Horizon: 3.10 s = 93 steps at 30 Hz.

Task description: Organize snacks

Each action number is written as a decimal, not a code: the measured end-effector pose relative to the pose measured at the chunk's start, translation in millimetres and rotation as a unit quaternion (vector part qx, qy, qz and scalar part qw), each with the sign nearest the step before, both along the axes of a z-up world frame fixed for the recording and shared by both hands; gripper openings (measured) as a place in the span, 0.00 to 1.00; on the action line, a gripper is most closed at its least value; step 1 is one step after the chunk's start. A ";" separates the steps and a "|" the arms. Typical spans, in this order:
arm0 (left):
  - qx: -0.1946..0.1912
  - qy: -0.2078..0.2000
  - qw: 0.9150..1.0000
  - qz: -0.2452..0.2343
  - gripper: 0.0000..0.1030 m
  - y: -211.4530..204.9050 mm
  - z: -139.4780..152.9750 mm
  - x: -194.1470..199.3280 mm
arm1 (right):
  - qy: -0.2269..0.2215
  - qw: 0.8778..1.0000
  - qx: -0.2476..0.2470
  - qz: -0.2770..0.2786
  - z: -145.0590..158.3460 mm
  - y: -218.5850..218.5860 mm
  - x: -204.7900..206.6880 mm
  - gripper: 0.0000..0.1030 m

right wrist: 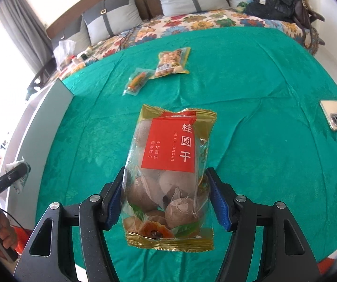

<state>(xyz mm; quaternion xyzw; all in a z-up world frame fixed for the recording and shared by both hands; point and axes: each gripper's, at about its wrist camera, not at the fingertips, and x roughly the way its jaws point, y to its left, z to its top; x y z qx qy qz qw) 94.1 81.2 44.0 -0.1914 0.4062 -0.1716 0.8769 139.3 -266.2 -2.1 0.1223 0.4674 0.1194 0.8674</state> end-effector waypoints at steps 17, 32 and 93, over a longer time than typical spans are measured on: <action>0.189 0.051 0.946 0.257 0.78 233.2 -3.4 -36.0 | -0.054 0.955 0.102 0.273 115.9 367.8 23.8 0.71; 0.155 -0.081 0.969 0.173 0.94 96.8 37.5 -41.2 | -0.081 0.963 -0.208 0.149 -40.5 116.3 22.3 0.77; 0.249 0.057 0.954 -0.154 0.45 -227.3 -131.2 304.0 | -0.035 0.985 -0.164 -0.047 -93.1 -77.5 67.5 0.90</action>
